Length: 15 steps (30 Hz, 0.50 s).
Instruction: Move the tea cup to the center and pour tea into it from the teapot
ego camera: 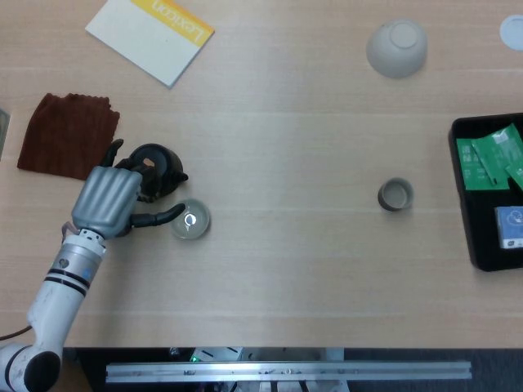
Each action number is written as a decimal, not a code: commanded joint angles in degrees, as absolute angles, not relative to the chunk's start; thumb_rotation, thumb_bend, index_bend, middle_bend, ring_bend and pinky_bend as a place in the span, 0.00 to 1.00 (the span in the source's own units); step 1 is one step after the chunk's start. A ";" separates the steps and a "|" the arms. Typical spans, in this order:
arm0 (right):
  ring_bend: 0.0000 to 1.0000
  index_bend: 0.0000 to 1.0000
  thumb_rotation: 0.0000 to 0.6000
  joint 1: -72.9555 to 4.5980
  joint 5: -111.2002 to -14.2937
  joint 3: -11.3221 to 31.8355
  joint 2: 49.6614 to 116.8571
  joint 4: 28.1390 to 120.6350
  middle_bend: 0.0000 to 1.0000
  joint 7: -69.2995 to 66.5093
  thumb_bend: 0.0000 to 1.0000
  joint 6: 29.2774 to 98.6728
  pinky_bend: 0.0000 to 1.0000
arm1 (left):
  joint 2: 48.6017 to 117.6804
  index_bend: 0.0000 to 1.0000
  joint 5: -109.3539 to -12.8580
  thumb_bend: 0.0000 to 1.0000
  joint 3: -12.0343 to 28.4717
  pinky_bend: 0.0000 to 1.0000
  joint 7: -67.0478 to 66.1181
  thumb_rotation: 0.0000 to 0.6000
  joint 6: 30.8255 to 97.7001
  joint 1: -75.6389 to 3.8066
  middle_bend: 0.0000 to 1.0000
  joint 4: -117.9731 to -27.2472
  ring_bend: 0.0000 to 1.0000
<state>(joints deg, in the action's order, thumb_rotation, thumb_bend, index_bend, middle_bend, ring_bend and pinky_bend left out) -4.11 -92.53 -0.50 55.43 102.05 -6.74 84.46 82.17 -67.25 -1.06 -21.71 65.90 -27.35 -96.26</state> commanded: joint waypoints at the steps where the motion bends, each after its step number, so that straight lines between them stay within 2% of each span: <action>1: 0.03 0.13 1.00 -4.07 -92.49 -0.50 55.36 102.23 0.21 -6.54 0.34 84.46 0.12 | 82.72 0.40 -68.10 0.08 -1.15 0.00 -21.33 0.00 65.71 -27.10 0.44 -95.14 0.31; 15: 0.03 0.13 1.00 -4.18 -92.24 -0.40 55.39 102.85 0.21 -5.64 0.34 84.01 0.12 | 82.68 0.40 -68.74 0.08 -0.78 0.00 -20.35 0.00 64.71 -26.16 0.44 -94.98 0.31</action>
<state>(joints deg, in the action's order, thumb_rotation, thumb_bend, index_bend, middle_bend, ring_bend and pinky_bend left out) -4.18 -92.24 -0.40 55.39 102.85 -5.65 84.01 82.58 -68.83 -0.85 -20.36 64.79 -26.20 -95.10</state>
